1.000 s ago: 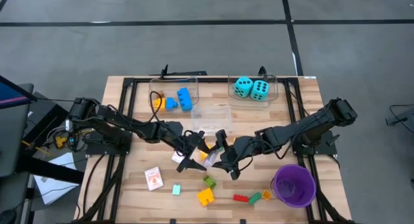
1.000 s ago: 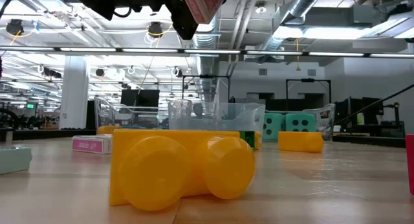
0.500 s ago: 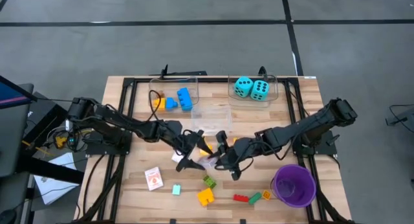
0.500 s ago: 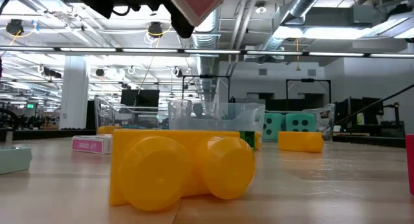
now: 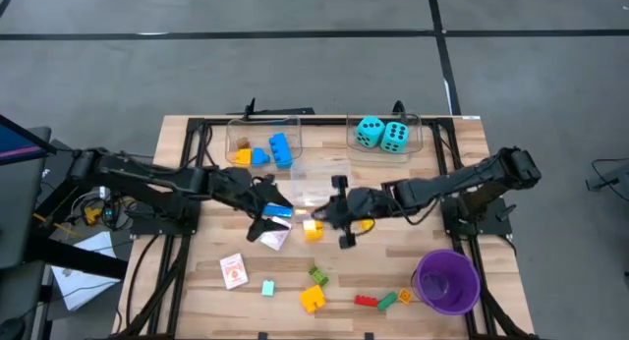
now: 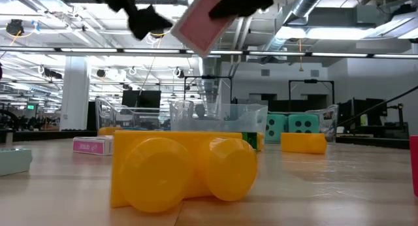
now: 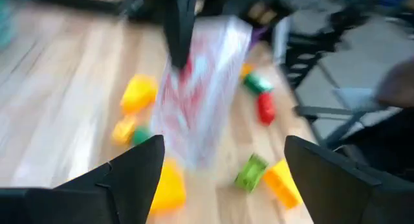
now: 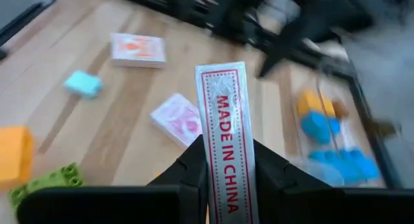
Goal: Pick & Place Toys
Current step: Put the red deck of cards into the bottom transparent bin
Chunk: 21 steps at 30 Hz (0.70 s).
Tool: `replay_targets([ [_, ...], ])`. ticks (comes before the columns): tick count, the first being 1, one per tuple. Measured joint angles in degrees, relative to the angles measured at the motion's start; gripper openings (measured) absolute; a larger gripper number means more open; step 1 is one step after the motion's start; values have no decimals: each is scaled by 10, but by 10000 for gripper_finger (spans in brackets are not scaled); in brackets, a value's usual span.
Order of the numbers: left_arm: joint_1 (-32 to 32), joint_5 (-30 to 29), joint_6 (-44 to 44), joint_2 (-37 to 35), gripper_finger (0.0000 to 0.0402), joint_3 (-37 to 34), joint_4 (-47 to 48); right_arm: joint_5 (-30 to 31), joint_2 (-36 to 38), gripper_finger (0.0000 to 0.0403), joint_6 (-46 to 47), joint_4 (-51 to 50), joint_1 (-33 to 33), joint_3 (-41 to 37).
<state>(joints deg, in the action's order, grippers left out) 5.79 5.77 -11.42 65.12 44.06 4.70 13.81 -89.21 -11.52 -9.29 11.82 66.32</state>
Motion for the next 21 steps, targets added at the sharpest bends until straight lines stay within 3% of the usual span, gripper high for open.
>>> replay_targets([
  [9,28,-216,-143,-53,295,-104,4,2,0,63,262,-51,-115,0],
  [15,28,-273,-185,-71,290,-124,-11,40,0,63,362,-92,-136,-11],
  [21,28,-340,-187,-116,290,-124,-89,75,0,63,431,-136,-134,-12],
])
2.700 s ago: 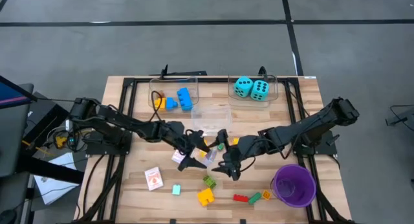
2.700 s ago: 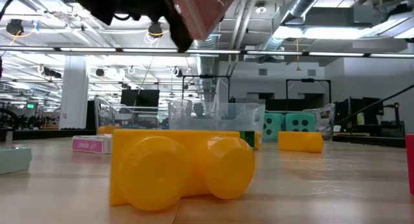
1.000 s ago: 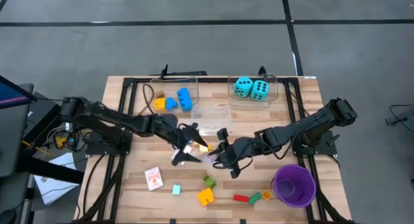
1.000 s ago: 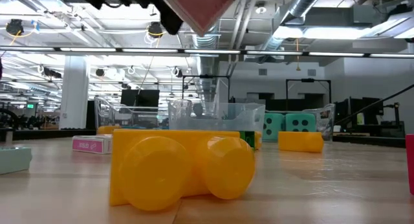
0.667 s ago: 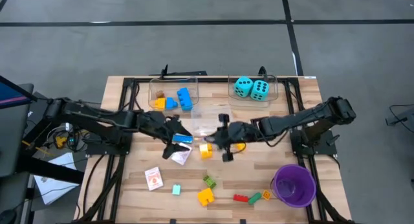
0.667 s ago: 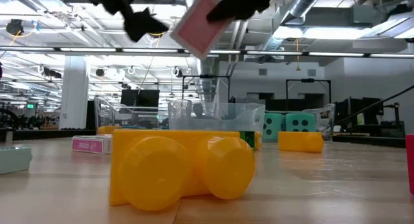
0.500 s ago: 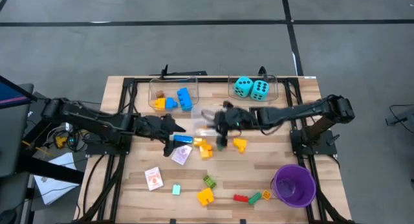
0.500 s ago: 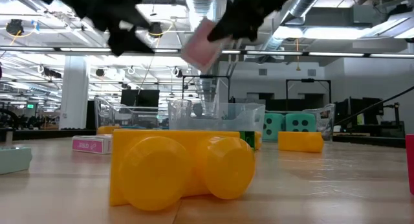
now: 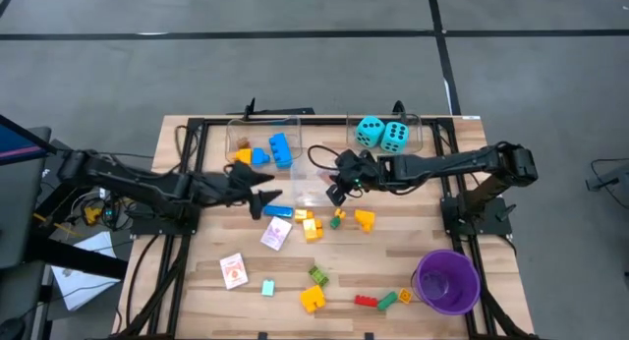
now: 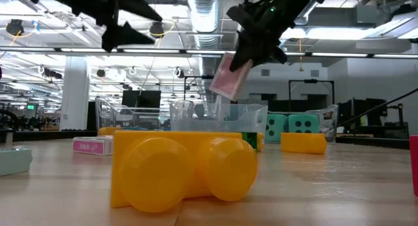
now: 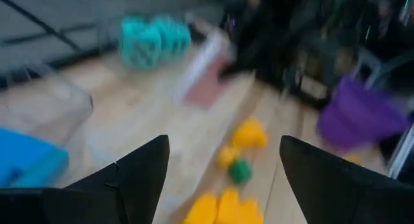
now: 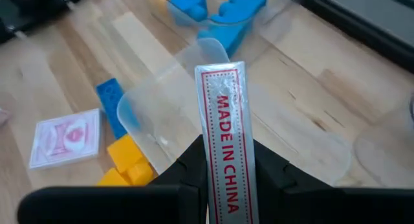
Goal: Pick & Place Toys
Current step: Put the red deck of cards into the bottom transparent bin
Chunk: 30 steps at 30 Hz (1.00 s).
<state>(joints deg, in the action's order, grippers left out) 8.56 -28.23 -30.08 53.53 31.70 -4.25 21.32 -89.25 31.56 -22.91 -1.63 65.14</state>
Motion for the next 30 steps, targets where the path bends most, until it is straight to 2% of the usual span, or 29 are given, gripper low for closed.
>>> replay_targets([
  [5,7,-13,33,-33,290,0,-35,15,-10,64,41,1,1,0],
  [8,12,-12,64,-43,290,0,-39,8,-30,65,28,9,-1,0],
  [15,10,-11,156,-68,290,0,-46,-63,-95,66,-71,49,-24,7],
  [20,10,-11,193,-93,290,0,-48,-105,-113,66,-93,47,-45,21],
  [23,10,-11,207,-104,290,0,-49,-107,-113,66,-26,31,-53,21],
  [30,10,-11,208,-115,290,0,-48,-51,-108,66,118,-23,-47,21],
])
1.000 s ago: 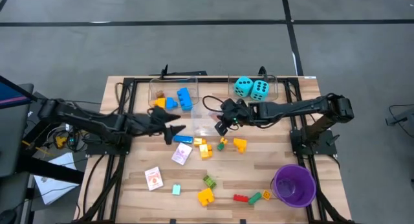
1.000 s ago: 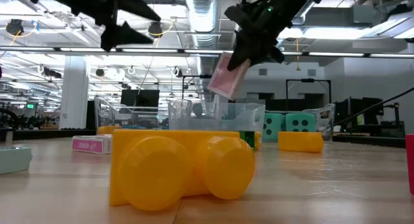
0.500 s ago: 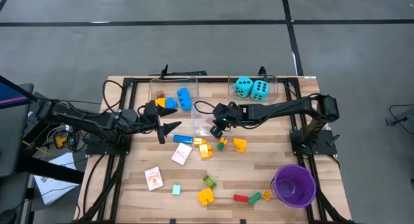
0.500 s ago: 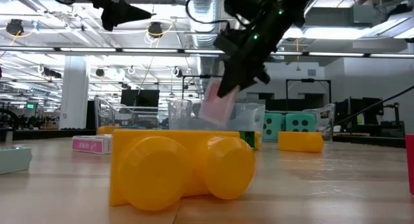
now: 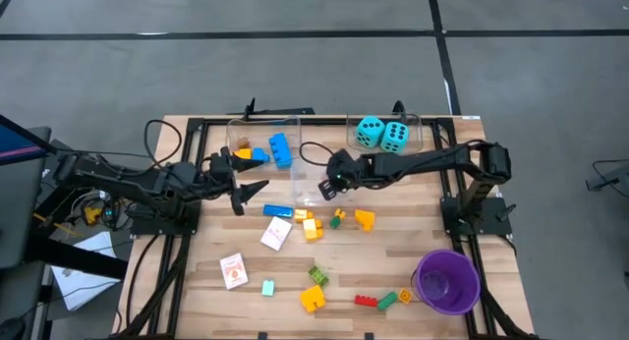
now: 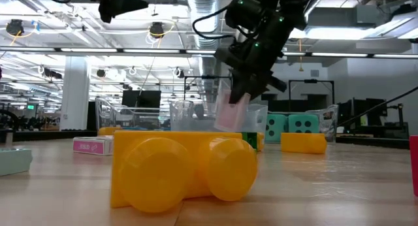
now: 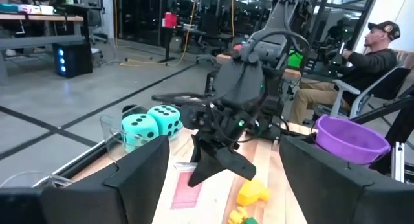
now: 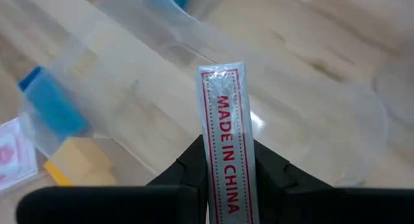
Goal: Pick & Place Toys
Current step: Put the red deck of cards into the bottom transparent bin
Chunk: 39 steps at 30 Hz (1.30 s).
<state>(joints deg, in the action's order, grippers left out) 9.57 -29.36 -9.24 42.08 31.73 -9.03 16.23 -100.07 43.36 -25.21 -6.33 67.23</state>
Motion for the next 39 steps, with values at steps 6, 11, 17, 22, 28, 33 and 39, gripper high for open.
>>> replay_targets([
  [6,0,0,-5,0,290,0,-5,20,0,66,98,-7,2,0],
  [11,0,-3,-22,0,289,0,-29,20,0,66,148,-39,-10,0],
  [17,0,-5,-31,0,290,0,-103,18,0,66,204,-68,-17,0],
  [22,0,-7,-13,0,290,0,-142,18,0,66,285,-69,-19,0],
  [28,0,-7,35,0,290,0,-178,17,0,66,311,-66,-25,0],
  [33,0,-7,81,0,290,0,-207,17,0,66,317,-58,-24,0],
  [39,-1,-7,107,0,290,0,-229,19,0,74,299,-44,-23,0],
])
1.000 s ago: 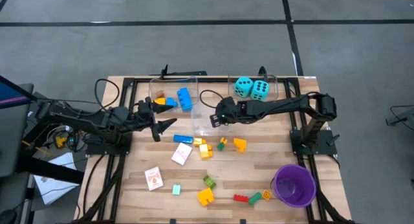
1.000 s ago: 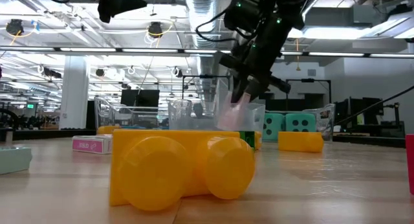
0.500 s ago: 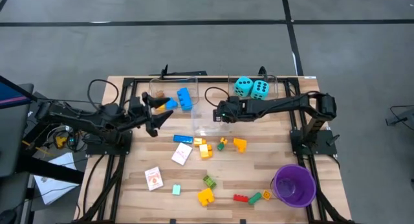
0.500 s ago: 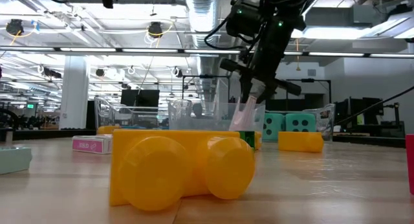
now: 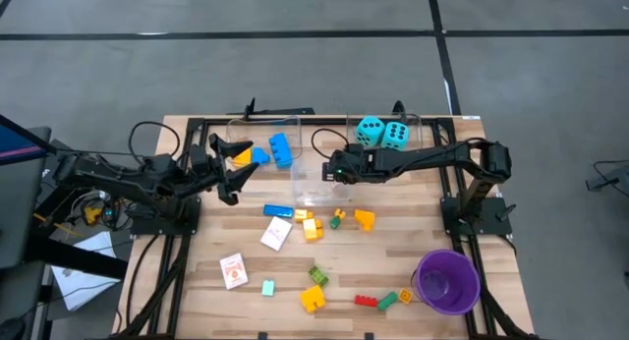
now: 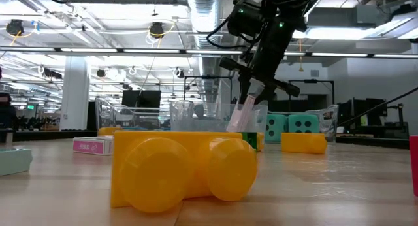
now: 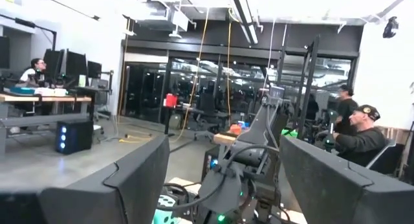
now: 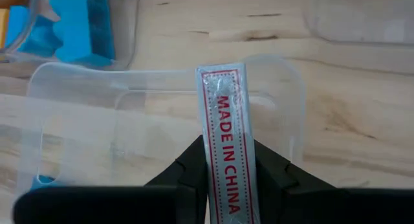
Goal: Pick & Place Toys
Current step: Put the red deck of cards into the bottom transparent bin
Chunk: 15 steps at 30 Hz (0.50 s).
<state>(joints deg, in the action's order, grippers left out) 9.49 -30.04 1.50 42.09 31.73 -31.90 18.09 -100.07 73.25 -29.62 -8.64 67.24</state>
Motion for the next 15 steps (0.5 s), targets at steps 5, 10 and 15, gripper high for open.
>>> replay_targets([
  [5,-15,0,0,0,290,0,-9,0,0,102,-1,1,1,0],
  [10,-37,0,1,0,290,0,-12,1,0,111,-2,1,1,0],
  [15,-52,0,0,0,290,0,-13,16,0,112,-2,1,1,0],
])
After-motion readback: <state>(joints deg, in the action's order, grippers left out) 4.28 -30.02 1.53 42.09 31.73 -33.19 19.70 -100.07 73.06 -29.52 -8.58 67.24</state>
